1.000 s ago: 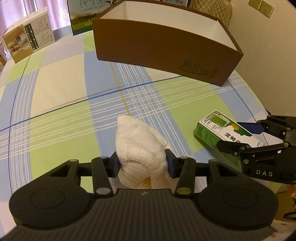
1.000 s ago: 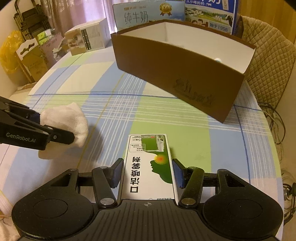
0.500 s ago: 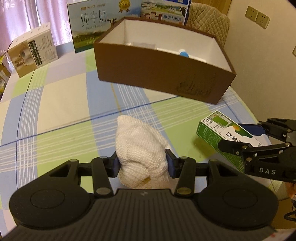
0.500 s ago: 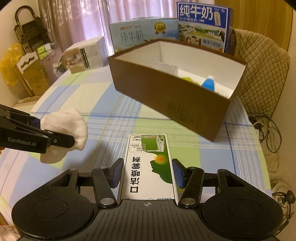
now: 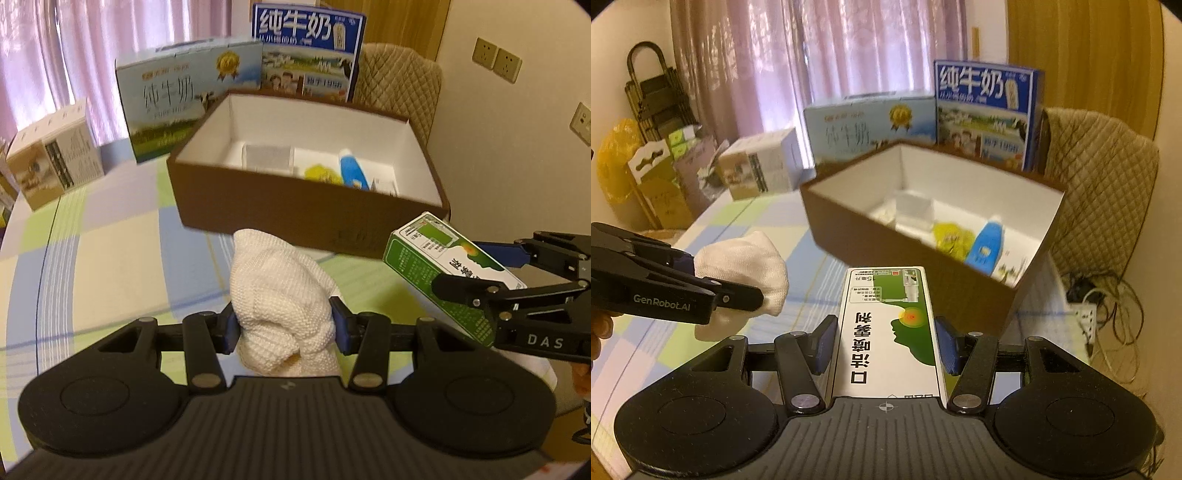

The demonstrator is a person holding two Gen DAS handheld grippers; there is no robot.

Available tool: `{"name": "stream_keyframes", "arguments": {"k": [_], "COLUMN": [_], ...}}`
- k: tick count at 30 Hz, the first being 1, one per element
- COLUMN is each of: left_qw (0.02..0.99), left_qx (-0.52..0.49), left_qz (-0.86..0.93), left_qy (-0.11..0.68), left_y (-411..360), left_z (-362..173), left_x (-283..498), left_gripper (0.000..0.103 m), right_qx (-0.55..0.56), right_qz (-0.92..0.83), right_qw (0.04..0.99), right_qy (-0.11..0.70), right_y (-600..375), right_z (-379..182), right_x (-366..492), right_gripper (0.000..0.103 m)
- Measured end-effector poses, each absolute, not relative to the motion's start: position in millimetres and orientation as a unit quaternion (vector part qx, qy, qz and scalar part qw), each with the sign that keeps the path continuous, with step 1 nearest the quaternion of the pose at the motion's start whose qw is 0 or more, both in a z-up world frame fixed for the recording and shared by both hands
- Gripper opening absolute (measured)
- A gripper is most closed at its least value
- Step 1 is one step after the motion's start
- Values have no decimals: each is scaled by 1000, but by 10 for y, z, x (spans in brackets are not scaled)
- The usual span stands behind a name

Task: Organize objects
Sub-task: 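Lift the medicine box and white cloth and carry both over the brown box, then lower the cloth and medicine box into the box and open both grippers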

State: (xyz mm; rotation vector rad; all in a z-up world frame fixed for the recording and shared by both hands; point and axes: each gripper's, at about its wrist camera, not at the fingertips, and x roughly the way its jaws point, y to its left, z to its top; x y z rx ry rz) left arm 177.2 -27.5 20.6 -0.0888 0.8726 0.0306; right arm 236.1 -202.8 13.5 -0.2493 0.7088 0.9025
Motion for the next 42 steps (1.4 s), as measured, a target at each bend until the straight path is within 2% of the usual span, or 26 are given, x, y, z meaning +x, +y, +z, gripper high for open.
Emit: {"name": "stream_keyframes", "arguments": {"k": [24,42], "left_qw": [924,904], "left_qx": [-22,-11], "left_qz": [7,6], "left_qy": [381,427], "left_y": [-413,-395], "left_z": [517,120], "left_x": [2779,3848], "left_gripper": [43,43], "right_qx": [-105,-97], "right_qz": [414,407], "right_qw": [857,846], "right_qy": [288,332], "right_y": [-1912,-1510], "right_z": [442,30], "right_x": [3296,4258], "right_gripper": [52,52]}}
